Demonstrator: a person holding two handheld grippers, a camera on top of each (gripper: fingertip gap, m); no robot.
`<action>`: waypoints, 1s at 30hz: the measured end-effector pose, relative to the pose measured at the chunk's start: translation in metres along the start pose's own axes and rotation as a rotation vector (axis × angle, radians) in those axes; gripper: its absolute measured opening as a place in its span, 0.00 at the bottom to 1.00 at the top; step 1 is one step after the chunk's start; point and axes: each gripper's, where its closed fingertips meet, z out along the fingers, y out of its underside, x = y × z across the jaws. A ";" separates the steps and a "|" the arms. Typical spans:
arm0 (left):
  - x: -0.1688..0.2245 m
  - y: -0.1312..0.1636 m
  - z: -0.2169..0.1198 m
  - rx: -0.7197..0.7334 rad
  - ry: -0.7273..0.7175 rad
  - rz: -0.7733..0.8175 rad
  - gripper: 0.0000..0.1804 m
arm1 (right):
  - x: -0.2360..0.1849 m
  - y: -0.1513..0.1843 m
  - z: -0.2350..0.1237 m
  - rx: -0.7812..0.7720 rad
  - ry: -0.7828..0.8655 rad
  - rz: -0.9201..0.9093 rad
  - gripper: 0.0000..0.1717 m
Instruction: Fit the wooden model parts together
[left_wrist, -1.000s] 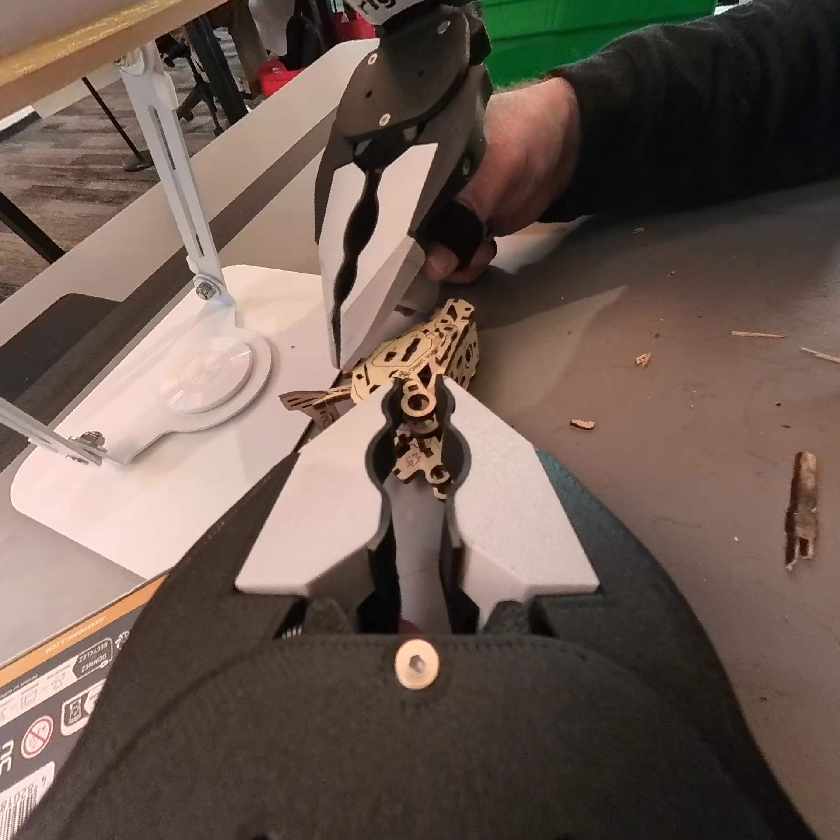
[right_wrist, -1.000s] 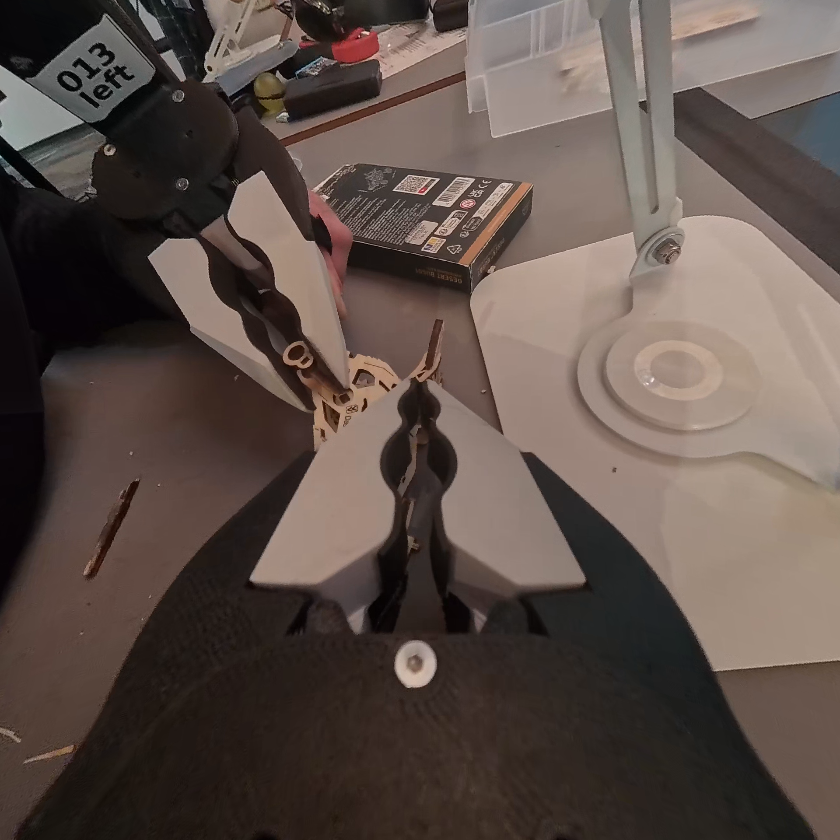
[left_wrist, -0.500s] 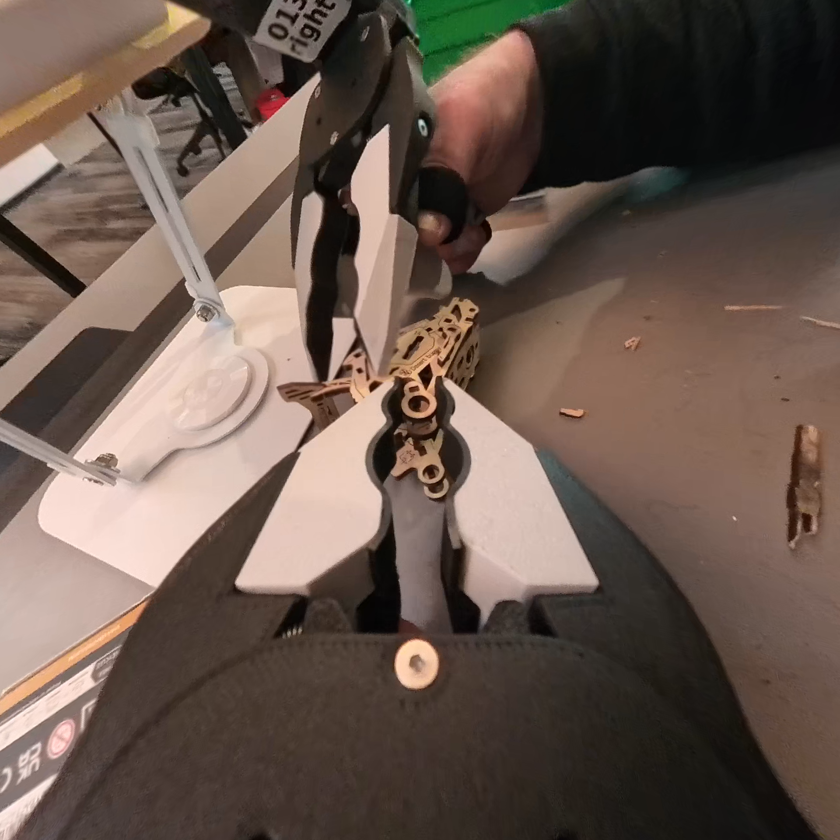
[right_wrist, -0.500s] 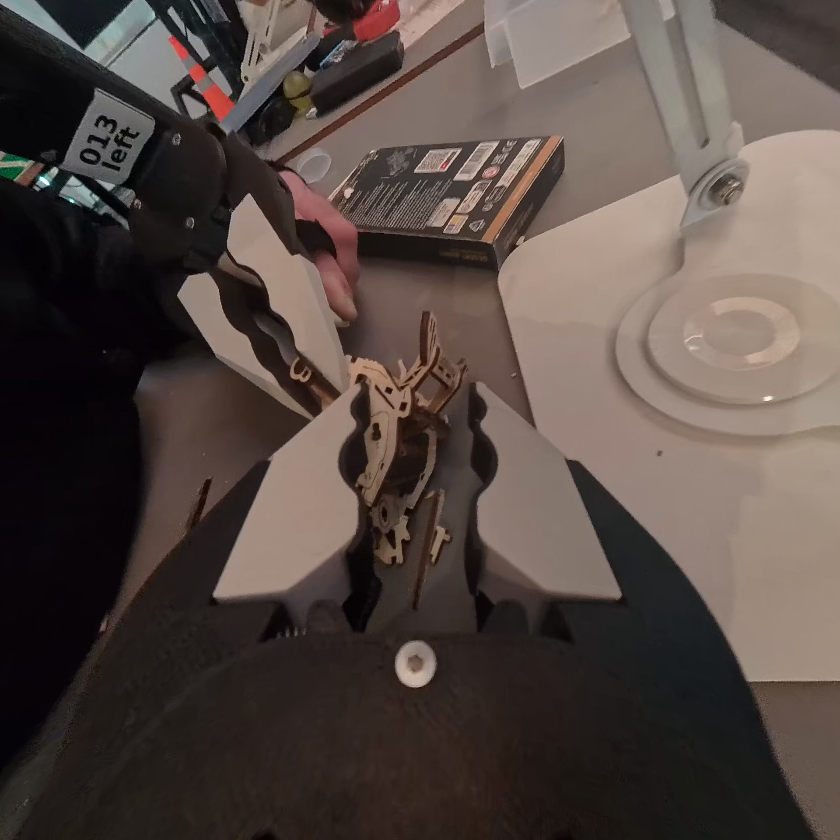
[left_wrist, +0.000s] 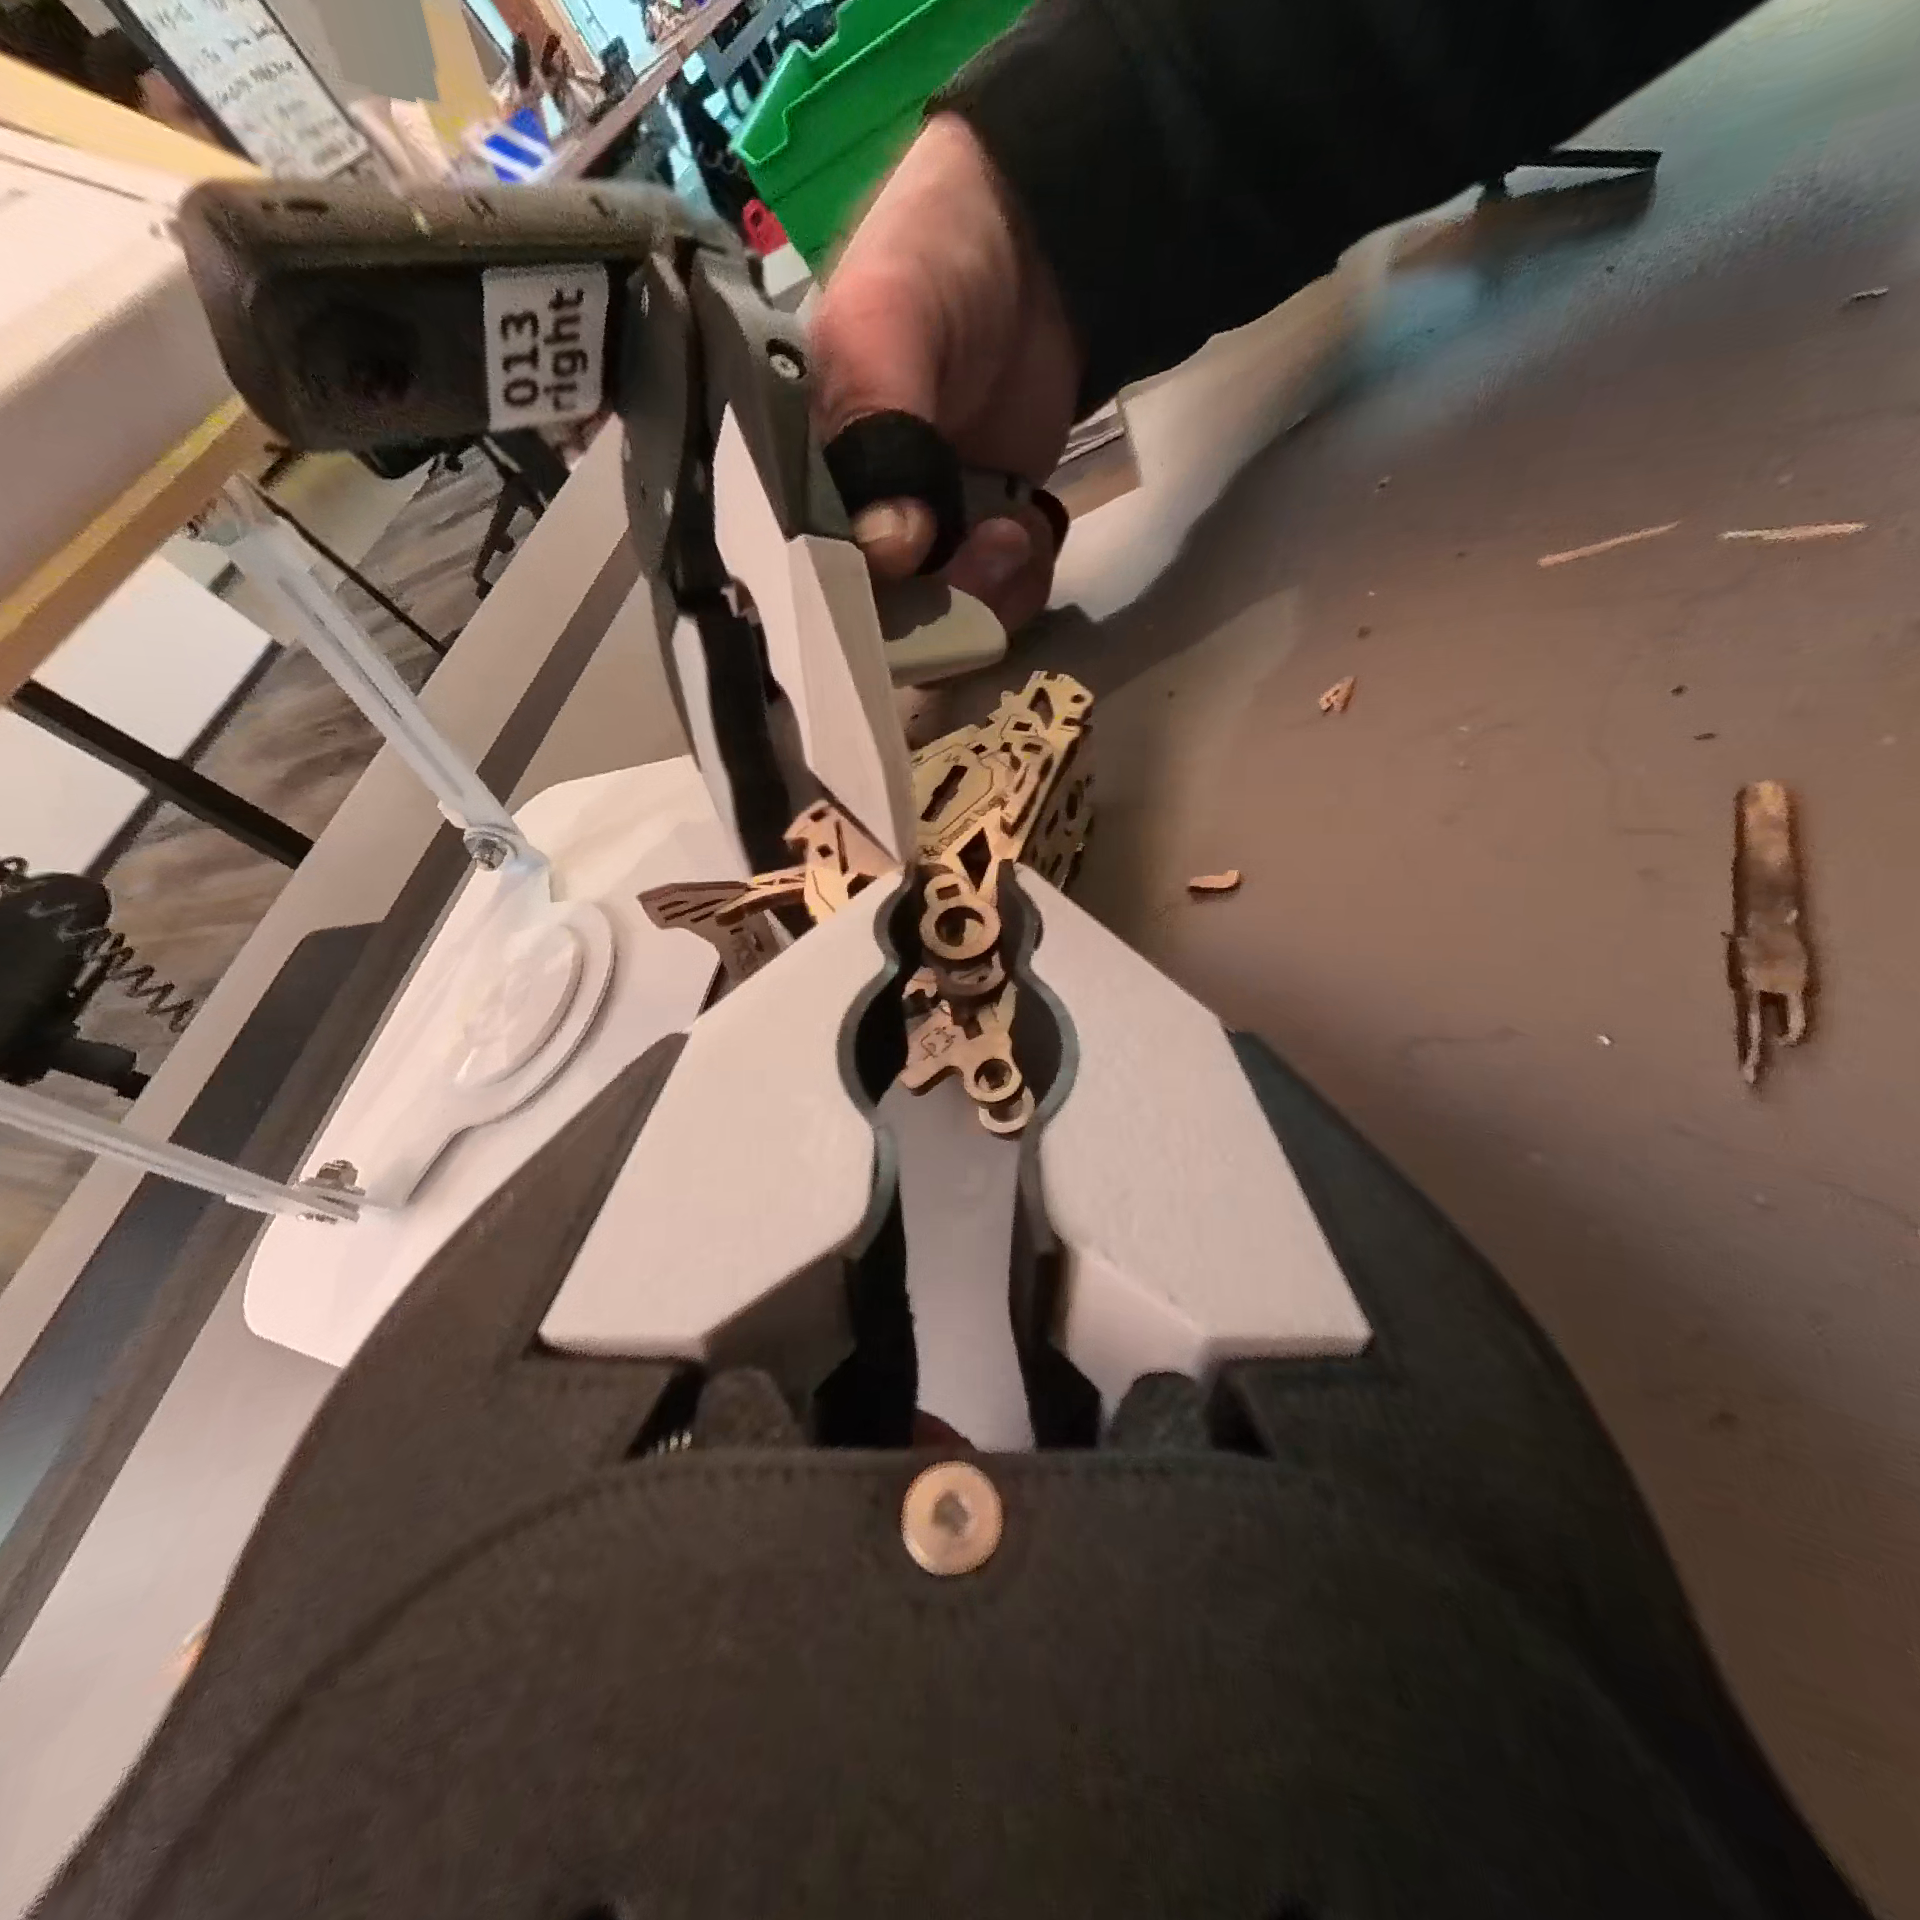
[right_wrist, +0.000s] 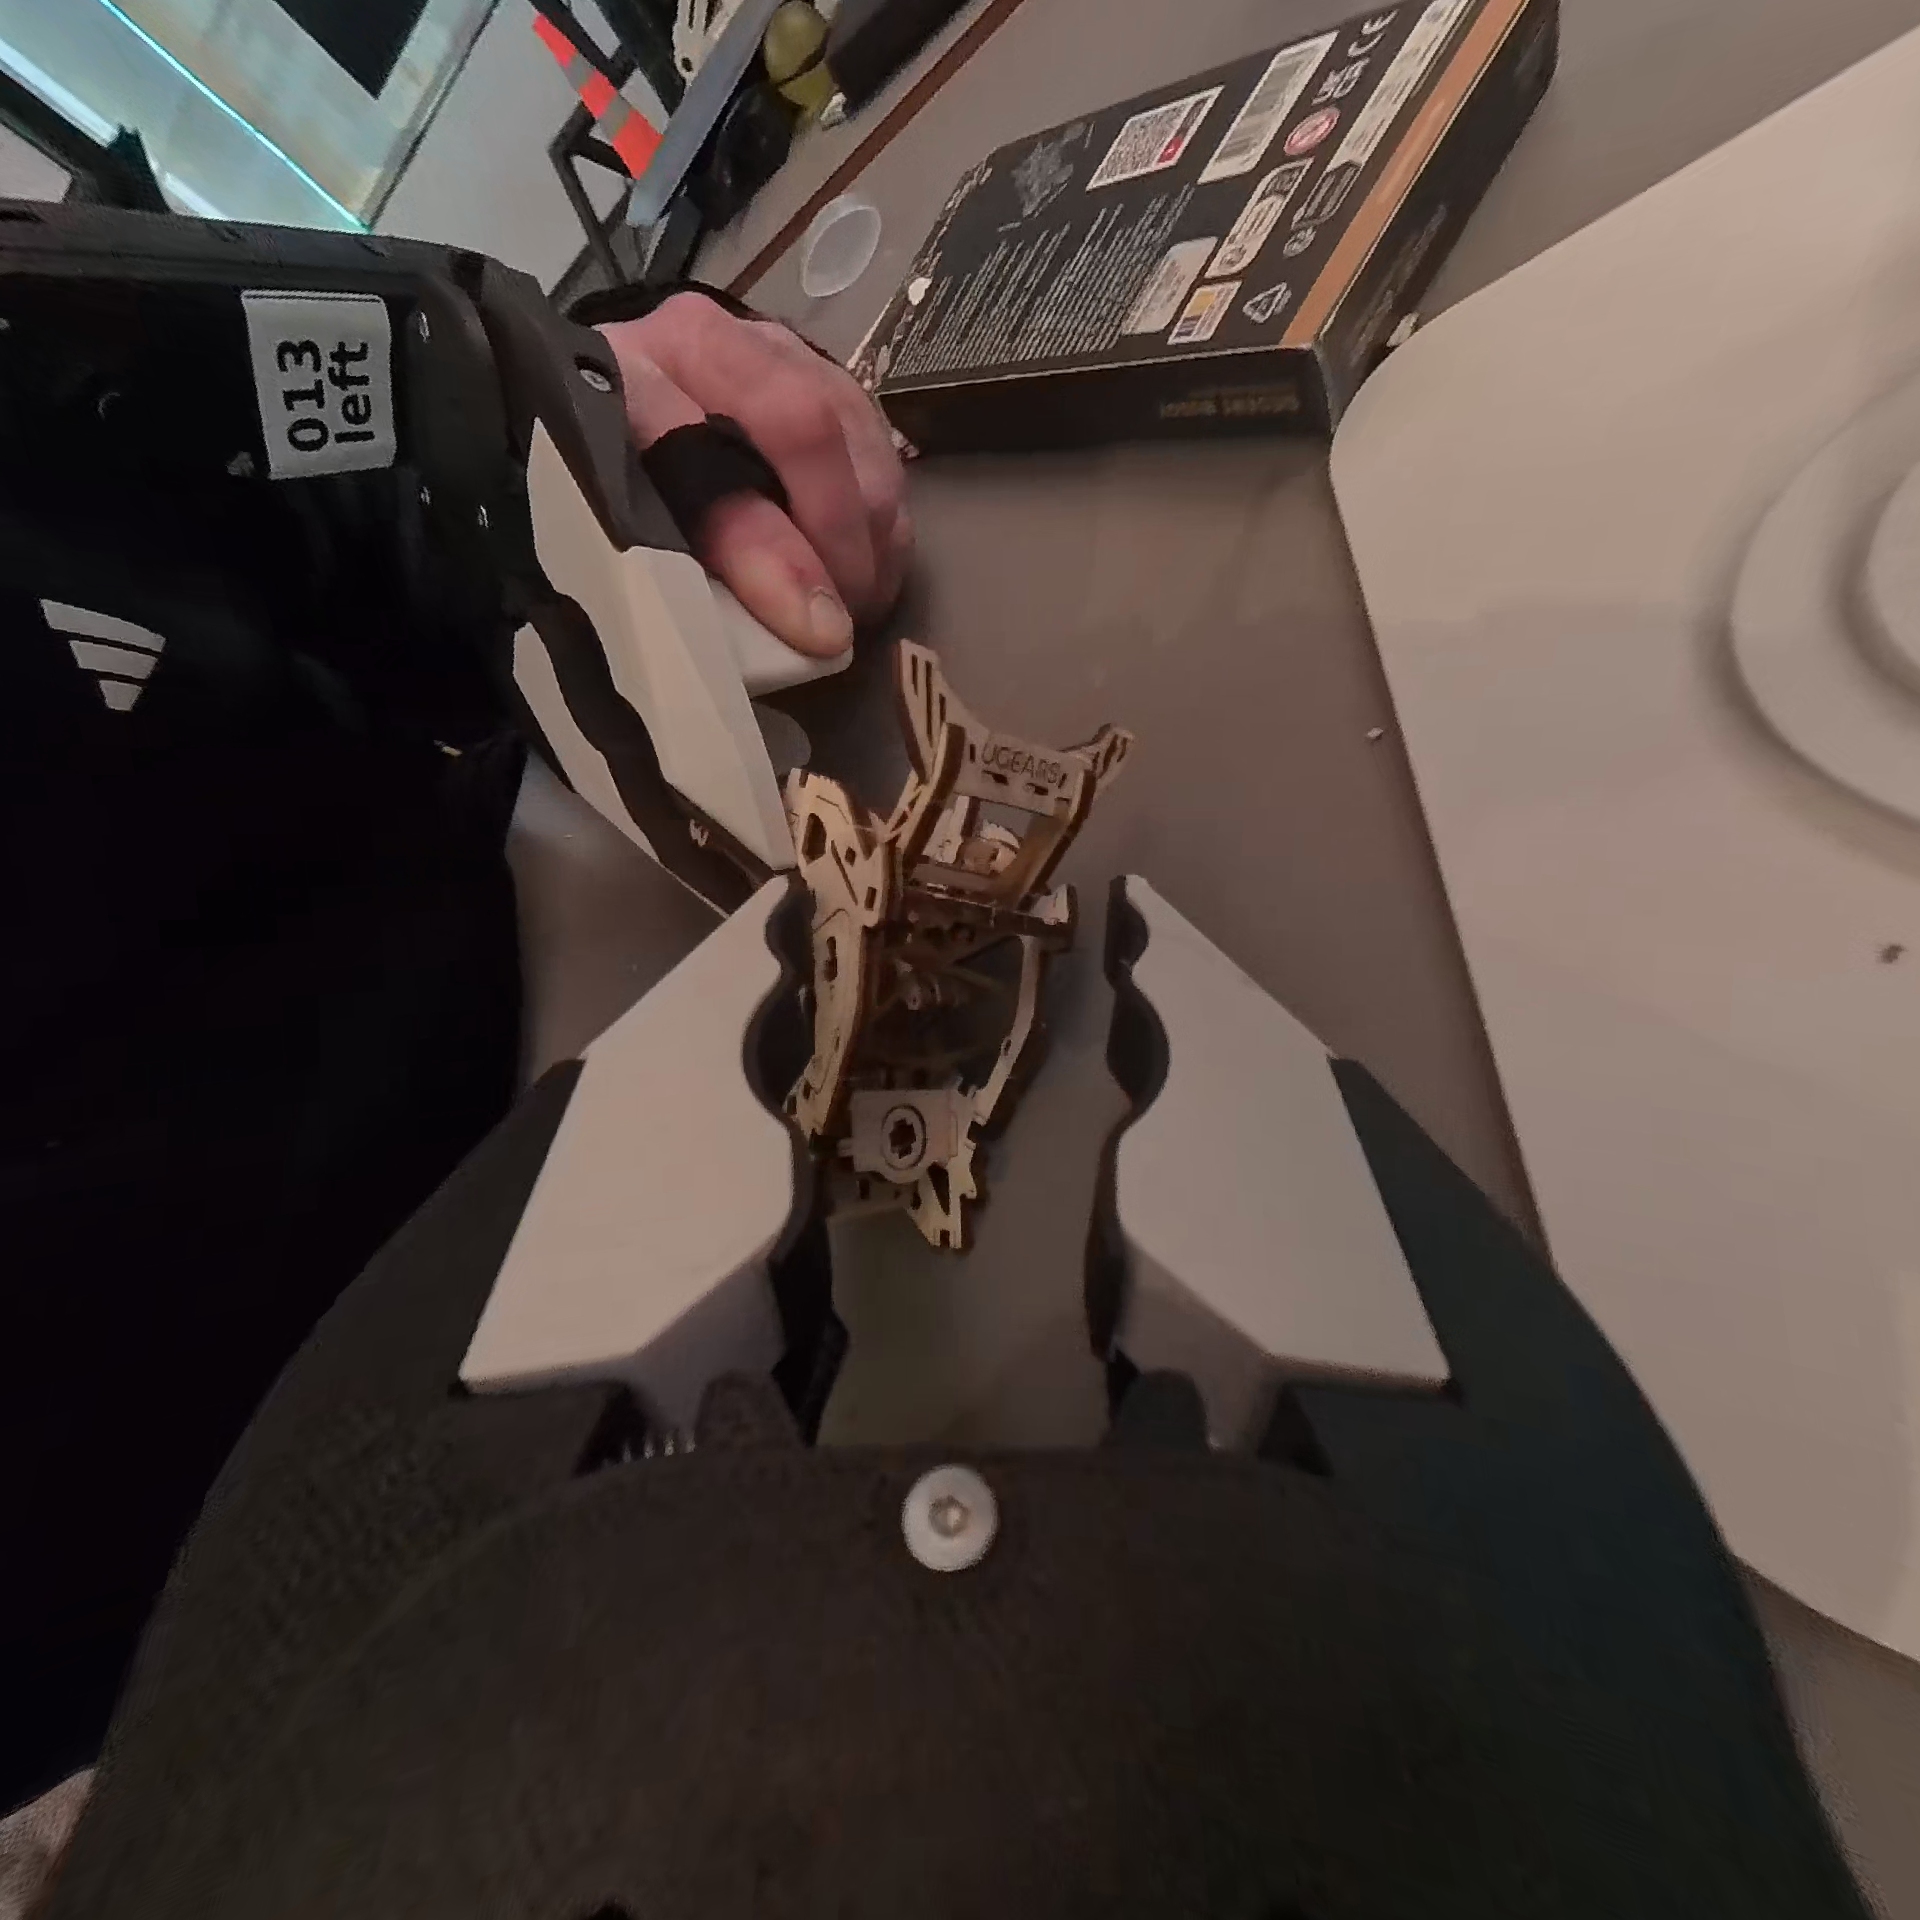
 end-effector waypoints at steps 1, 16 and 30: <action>0.002 -0.001 -0.001 0.007 0.006 0.014 0.07 | -0.003 0.002 0.002 -0.014 -0.018 0.002 0.31; 0.023 -0.006 -0.011 0.058 0.003 0.200 0.07 | -0.024 0.018 0.011 -0.102 -0.085 0.023 0.31; 0.036 -0.008 -0.017 0.089 0.004 0.314 0.08 | -0.036 0.021 0.015 -0.102 -0.027 -0.088 0.30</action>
